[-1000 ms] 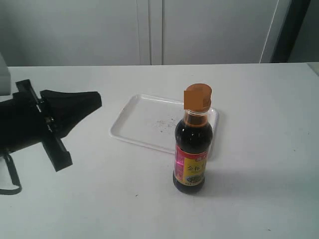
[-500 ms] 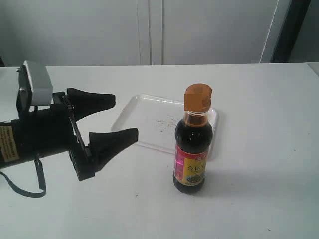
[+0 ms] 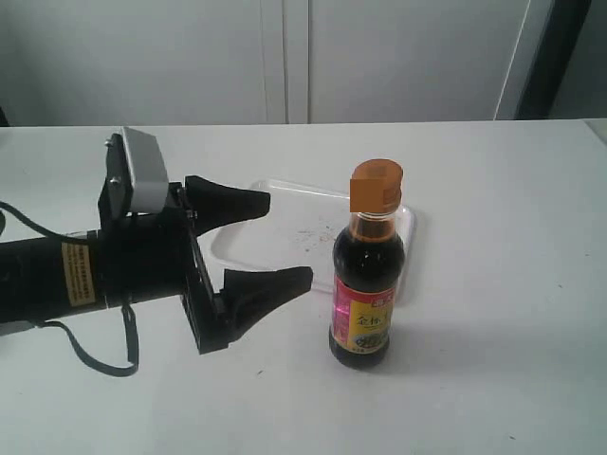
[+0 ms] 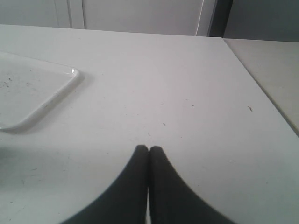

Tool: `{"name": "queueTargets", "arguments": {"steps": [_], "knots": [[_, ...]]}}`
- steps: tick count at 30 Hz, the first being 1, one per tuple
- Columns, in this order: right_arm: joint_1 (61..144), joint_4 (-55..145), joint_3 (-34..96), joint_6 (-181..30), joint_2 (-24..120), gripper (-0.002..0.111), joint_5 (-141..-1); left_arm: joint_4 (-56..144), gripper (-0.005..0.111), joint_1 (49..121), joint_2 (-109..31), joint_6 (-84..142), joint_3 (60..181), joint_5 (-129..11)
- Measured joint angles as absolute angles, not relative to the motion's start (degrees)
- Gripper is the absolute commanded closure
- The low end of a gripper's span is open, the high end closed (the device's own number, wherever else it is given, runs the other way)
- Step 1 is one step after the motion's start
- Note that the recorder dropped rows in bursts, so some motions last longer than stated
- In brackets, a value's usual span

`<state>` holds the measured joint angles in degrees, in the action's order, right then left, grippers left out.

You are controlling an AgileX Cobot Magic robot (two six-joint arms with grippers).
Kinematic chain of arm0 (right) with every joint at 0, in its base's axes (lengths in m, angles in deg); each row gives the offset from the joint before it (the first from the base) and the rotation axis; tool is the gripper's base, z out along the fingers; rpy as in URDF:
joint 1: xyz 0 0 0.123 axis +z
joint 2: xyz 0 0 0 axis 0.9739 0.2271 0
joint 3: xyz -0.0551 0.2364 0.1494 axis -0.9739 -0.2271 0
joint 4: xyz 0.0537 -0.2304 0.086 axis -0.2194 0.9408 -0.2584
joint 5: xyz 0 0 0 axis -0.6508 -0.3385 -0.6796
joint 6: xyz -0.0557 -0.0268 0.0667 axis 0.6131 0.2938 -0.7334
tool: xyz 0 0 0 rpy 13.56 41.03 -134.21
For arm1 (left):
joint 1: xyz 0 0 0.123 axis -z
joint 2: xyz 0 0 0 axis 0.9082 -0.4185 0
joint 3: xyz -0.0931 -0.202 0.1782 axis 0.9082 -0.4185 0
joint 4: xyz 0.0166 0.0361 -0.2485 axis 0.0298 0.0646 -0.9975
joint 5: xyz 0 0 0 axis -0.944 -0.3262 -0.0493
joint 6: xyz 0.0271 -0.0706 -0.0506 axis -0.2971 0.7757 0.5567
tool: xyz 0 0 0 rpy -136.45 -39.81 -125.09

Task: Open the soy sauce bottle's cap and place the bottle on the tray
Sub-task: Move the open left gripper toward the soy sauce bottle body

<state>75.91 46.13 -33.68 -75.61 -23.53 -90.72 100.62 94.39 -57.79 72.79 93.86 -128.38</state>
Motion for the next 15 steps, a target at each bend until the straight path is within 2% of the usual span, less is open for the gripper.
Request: {"name": "queueTargets", "arguments": {"steps": [15], "knots": [[75.9,46.1,-33.7,-75.6,-23.5,0.108,-90.7,98.8,0.009,98.4,-60.6,78.9,103.4,-128.4]]}}
